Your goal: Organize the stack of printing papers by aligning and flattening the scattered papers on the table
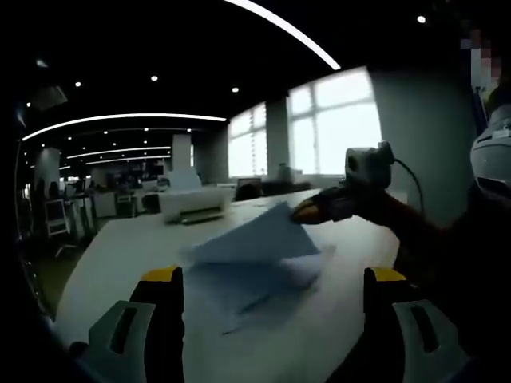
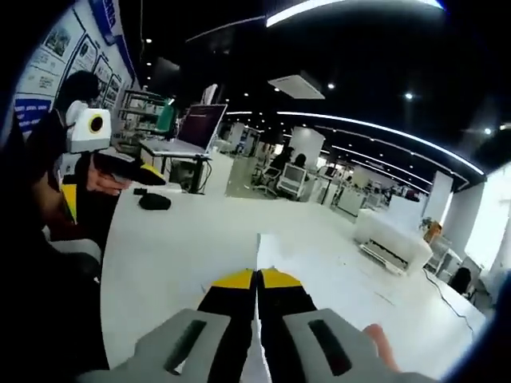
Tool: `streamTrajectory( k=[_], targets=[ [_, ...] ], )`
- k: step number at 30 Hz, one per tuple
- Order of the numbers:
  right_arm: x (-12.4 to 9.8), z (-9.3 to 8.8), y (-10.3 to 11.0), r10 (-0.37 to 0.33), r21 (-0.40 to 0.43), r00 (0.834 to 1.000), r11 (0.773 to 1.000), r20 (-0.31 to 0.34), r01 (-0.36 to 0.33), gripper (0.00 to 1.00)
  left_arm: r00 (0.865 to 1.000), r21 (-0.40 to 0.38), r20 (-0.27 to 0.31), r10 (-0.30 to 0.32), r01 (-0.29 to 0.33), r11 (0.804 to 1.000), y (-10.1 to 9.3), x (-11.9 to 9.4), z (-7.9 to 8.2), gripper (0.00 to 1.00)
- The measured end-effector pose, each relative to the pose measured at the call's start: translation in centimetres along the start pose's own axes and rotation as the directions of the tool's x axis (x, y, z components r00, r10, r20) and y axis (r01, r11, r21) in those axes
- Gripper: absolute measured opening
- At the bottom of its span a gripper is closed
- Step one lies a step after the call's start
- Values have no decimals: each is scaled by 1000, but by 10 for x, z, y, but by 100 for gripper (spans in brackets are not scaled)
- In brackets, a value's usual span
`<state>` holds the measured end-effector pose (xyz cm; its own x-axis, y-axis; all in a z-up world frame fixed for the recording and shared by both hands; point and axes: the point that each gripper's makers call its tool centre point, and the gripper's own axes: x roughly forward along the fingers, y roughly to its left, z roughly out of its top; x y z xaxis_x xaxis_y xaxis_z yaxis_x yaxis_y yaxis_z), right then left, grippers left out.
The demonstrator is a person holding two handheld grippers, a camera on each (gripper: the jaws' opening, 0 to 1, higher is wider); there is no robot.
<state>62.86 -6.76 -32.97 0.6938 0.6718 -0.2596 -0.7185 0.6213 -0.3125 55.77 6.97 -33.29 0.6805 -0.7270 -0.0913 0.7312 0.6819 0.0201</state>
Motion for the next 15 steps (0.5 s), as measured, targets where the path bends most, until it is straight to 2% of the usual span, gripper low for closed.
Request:
streamTrajectory(
  k=[10, 15],
  targets=[
    [-21, 29, -18, -46, -93, 999, 994, 27, 48, 0, 1000, -2, 4, 1, -1, 1000, 1, 0, 0, 96],
    [-29, 34, -26, -73, -105, 997, 992, 35, 76, 0, 1000, -1, 2, -1, 1, 1000, -1, 0, 0, 96]
  ],
)
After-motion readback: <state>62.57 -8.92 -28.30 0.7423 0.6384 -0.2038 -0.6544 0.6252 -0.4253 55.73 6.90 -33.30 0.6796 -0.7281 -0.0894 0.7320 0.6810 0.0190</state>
